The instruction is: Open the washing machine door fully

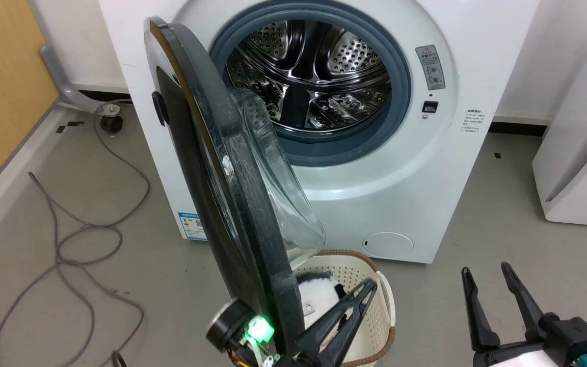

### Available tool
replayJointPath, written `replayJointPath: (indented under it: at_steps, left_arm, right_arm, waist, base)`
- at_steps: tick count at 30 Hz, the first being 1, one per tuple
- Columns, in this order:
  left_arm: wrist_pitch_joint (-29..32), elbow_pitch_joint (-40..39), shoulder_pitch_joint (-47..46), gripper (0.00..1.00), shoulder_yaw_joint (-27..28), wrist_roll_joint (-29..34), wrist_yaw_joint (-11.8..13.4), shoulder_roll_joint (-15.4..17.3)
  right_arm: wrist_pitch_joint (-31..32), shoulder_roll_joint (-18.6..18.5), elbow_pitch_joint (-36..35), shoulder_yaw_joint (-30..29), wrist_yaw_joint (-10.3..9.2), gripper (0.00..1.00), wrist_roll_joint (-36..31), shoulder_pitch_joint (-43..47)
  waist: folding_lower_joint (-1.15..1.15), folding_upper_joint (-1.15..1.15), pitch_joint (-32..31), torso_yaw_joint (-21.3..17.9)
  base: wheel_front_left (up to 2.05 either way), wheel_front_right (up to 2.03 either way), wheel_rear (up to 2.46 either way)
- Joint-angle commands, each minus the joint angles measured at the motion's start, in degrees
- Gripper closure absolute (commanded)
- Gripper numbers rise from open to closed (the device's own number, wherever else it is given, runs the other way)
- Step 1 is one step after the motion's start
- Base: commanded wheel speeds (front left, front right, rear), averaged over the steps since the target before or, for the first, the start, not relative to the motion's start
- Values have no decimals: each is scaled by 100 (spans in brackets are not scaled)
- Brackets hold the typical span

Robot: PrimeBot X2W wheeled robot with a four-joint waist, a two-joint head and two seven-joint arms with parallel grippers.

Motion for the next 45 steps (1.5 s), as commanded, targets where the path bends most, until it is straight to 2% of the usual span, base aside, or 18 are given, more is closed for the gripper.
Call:
replayJointPath:
  at_steps: [1, 14, 26, 45]
  left_arm:
    - [-30, 159, 105, 100, -14, -30, 38, 23]
    - [-31, 954, 177, 100, 300, -265, 377, 39]
    - [-31, 1024, 270, 100, 536, -354, 472, 141]
    - [-31, 752, 494, 100, 818, -374, 623, 440]
  right_arm:
    - [-25, 26, 14, 8, 5, 0, -43, 61]
    - [-25, 26, 65, -52, 5, 0, -82, 82]
    - [-25, 26, 89, -96, 5, 0, -20, 124]
    - [-25, 26, 78, -114, 5, 0, 115, 141]
  waist:
    - [0, 0, 4, 1]
    - [0, 0, 38, 73]
    - [0, 0, 48, 390]
    - [0, 0, 170, 1694]
  base:
    - [0, 0, 0]
    - [0, 0, 0]
    - [0, 0, 0]
    - [0, 0, 0]
